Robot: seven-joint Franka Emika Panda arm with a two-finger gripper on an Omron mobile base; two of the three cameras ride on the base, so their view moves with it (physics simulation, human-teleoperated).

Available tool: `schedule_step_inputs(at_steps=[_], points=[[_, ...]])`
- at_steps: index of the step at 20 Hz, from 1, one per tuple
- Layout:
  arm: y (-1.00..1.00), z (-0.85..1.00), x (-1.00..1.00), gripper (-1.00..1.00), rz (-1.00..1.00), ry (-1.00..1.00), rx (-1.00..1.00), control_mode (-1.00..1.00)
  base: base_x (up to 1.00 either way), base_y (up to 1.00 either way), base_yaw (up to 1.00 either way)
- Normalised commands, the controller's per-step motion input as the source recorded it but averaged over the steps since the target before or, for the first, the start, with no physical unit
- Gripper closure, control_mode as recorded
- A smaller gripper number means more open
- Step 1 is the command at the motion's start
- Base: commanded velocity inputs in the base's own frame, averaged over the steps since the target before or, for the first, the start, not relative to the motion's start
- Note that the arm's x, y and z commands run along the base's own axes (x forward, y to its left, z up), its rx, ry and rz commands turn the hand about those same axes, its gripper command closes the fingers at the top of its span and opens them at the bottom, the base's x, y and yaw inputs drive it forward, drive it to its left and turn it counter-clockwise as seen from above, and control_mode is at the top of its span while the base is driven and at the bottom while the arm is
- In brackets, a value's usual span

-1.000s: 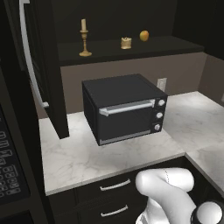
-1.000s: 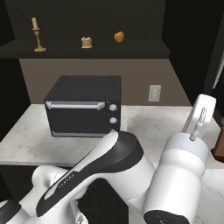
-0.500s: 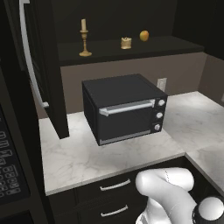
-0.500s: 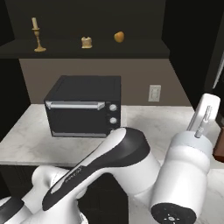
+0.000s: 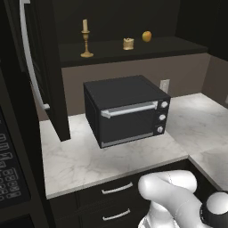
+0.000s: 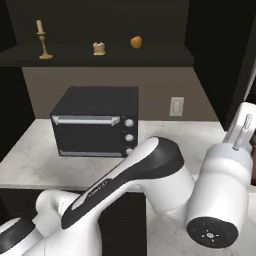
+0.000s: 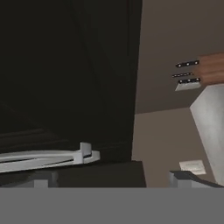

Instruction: Pick the candle and candle from the dining table and place them in the open cabinet. Close the cabinet after placing the objects.

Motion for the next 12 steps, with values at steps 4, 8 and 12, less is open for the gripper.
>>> schedule_step_inputs(at_steps=[4, 8, 12], points=[[-0.11, -0.08, 0.22, -1.0, 0.0, 0.04, 0.0, -1.0, 0.0, 0.0, 0.0], [-0.02, -0.04, 0.3, -1.0, 0.0, 0.06, 0.0, -1.0, 0.0, 0.0, 0.0], [0.0, 0.0, 0.32, -1.0, 0.0, 0.05, -0.01, -1.0, 0.0, 0.0, 0.0]])
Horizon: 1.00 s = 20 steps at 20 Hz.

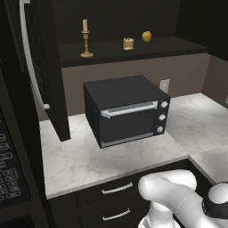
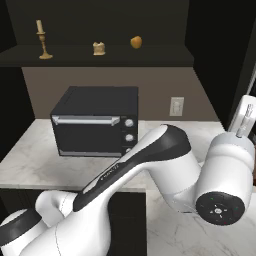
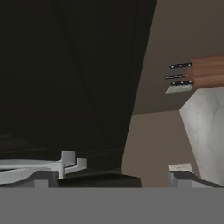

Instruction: Pick the candle and candle from the dining table and place them in the open cabinet. Close the cabinet after placing the objects.

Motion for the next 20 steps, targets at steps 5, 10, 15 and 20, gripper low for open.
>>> schedule_step_inputs(at_steps=[5, 10, 15, 20], points=[[0.0, 0.0, 0.35, -1.0, 0.0, 0.06, -0.02, -1.0, 0.0, 0.0, 0.0], [0.09, -0.04, 0.3, -1.0, 0.01, 0.06, -0.05, -1.0, 0.0, 0.0, 0.0], [0.77, -0.33, 0.38, -1.0, 0.05, 0.04, -0.16, -1.0, 0.0, 0.0, 0.0], [0.99, -0.35, 0.57, -1.0, 0.04, 0.02, -0.18, -1.0, 0.0, 0.0, 0.0]])
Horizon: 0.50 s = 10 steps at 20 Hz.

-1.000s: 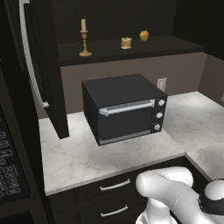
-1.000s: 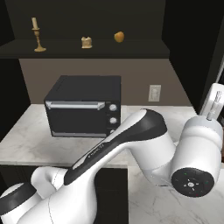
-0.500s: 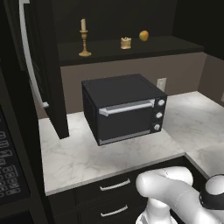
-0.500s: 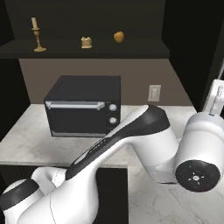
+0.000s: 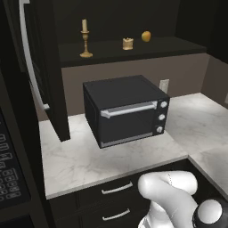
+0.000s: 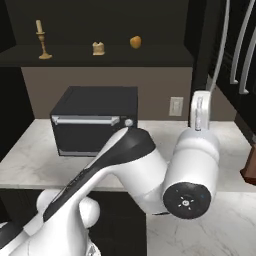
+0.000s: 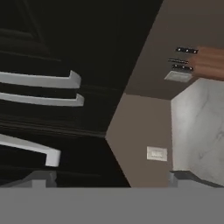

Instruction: Pick the candle and candle from the dining table and place them in the open cabinet. Close the cabinet after placing the objects.

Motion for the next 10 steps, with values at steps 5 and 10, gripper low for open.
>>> schedule_step_inputs(at_steps=[5, 10], points=[[0.89, -0.26, 0.93, -1.0, 0.02, 0.01, -0.16, -1.0, 0.0, 0.0, 0.0], [0.76, -0.37, 1.0, -1.0, 0.04, 0.0, -0.13, -1.0, 0.0, 0.0, 0.0]])
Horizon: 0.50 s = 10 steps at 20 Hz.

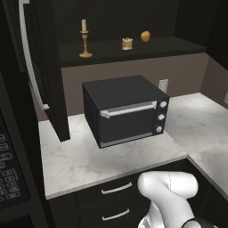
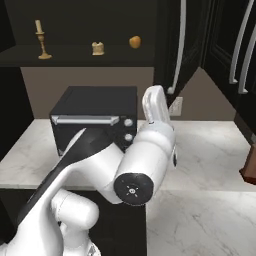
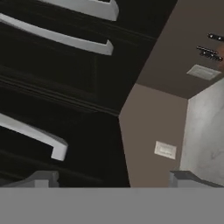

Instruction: Pick the candle and candle from the dining table and place them in the open cabinet. Close the cabinet after placing the objects.

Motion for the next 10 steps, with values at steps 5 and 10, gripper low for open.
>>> schedule_step_inputs(at_steps=[5, 10], points=[[0.82, -0.26, 1.0, -1.0, 0.06, 0.01, -0.1, -1.0, 0.0, 0.0, 0.0], [0.84, -0.08, 1.0, -1.0, 0.07, 0.03, -0.08, -1.0, 0.0, 0.0, 0.0]])
